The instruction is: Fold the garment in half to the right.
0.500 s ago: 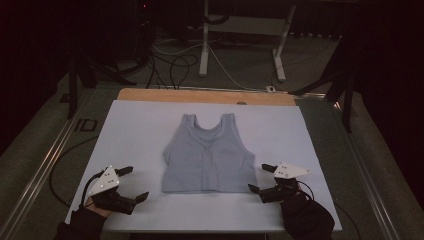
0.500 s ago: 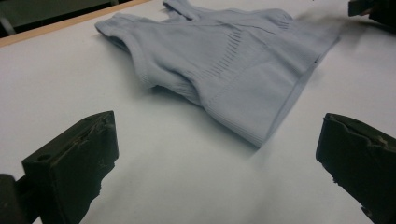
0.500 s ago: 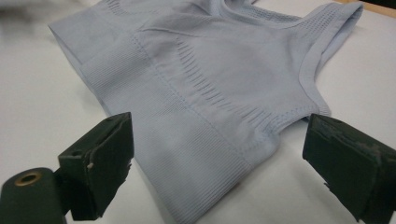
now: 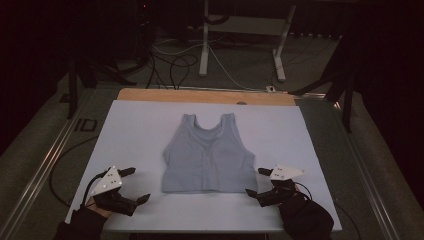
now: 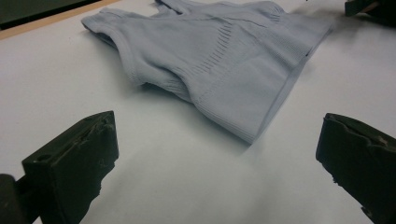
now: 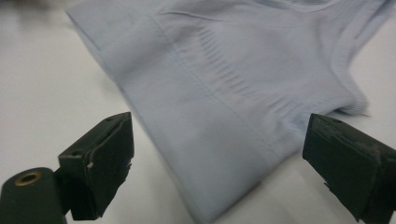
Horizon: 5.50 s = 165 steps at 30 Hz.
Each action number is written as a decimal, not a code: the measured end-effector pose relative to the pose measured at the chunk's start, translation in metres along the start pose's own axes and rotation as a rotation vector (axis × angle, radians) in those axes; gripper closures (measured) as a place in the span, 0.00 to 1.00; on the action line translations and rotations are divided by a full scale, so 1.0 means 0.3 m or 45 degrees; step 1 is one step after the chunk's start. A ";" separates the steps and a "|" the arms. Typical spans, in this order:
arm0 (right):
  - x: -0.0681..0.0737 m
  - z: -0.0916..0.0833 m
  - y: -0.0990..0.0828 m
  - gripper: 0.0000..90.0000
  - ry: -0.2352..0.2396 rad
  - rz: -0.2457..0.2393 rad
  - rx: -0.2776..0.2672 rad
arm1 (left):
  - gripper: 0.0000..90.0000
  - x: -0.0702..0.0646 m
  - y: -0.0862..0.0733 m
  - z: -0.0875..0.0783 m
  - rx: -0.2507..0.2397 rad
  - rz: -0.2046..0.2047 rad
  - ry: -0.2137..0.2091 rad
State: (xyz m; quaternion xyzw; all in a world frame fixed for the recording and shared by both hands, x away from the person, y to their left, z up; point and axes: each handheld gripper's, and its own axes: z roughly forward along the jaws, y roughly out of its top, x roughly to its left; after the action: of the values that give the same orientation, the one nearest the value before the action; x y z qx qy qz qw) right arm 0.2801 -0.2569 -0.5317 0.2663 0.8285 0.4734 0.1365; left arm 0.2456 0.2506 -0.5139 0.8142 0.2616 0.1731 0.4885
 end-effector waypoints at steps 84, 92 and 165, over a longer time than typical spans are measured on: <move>0.009 0.487 0.675 0.10 0.093 -0.180 -0.118 | 0.01 -0.140 0.231 0.161 0.096 0.033 0.141; -0.016 0.567 0.698 0.10 0.075 -0.171 -0.085 | 0.01 -0.122 0.205 0.184 0.134 -0.001 0.109; -0.174 0.862 0.727 0.17 -0.079 0.113 0.158 | 0.97 -0.097 0.149 0.290 0.369 0.029 -0.043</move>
State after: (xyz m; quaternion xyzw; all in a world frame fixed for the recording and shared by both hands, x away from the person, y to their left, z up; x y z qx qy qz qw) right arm 0.5146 -0.0131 -0.4793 0.3253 0.8390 0.4181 0.1242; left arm 0.2805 0.1546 -0.5154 0.8820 0.2662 0.1253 0.3680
